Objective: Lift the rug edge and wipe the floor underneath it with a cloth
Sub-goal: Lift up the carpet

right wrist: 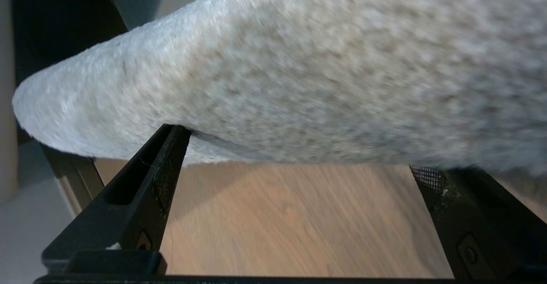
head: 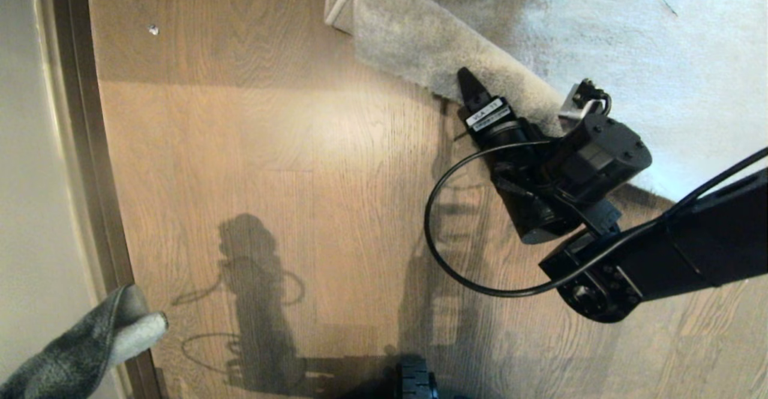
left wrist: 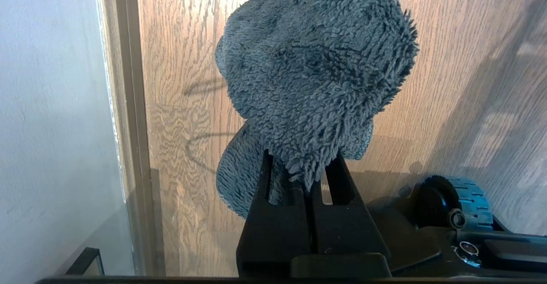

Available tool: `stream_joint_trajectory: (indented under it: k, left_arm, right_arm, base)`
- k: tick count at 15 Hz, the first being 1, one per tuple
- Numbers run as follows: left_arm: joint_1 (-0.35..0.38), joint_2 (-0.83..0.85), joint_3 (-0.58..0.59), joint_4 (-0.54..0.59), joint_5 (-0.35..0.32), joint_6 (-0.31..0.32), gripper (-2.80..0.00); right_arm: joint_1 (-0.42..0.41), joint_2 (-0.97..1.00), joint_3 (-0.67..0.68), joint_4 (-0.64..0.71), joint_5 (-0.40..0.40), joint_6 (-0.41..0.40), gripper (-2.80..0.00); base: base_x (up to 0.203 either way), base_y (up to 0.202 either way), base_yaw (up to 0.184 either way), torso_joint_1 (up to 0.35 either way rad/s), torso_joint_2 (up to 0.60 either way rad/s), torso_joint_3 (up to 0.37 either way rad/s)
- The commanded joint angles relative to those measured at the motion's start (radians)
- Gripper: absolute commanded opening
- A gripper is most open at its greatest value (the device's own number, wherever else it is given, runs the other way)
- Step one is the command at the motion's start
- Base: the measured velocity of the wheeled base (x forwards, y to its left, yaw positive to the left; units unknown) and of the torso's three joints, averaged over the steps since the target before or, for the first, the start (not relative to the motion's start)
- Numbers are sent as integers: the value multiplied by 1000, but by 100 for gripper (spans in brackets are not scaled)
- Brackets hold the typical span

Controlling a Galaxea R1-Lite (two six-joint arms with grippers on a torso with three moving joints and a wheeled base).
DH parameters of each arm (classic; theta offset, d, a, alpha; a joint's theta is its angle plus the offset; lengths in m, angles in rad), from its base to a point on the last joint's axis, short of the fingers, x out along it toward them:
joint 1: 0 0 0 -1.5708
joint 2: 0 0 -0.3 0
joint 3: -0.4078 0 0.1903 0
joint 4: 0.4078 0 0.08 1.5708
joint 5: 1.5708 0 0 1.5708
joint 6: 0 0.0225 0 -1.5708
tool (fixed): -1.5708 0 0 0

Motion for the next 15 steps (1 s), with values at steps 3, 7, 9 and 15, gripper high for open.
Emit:
stream_joint_trajectory:
  k: [3, 7, 9, 15]
  left_arm:
    - [0, 0, 0, 0, 1, -1, -280]
    - [0, 0, 0, 0, 1, 0, -280]
    - [0, 0, 0, 0, 1, 0, -280]
    - [0, 0, 0, 0, 1, 0, -280]
  right_arm:
    - [-18, -15, 3, -5, 9, 3, 0]
    - [3, 24, -42, -15, 12, 5, 0]
    - [42, 35, -78, -13, 12, 5, 0]
    - [160, 75, -139, -18, 8, 4, 0]
  base:
    - [0, 0, 0, 0, 0, 0]
    - [0, 0, 0, 0, 0, 0]
    - [0, 0, 0, 0, 0, 0]
    - [0, 0, 0, 0, 0, 0]
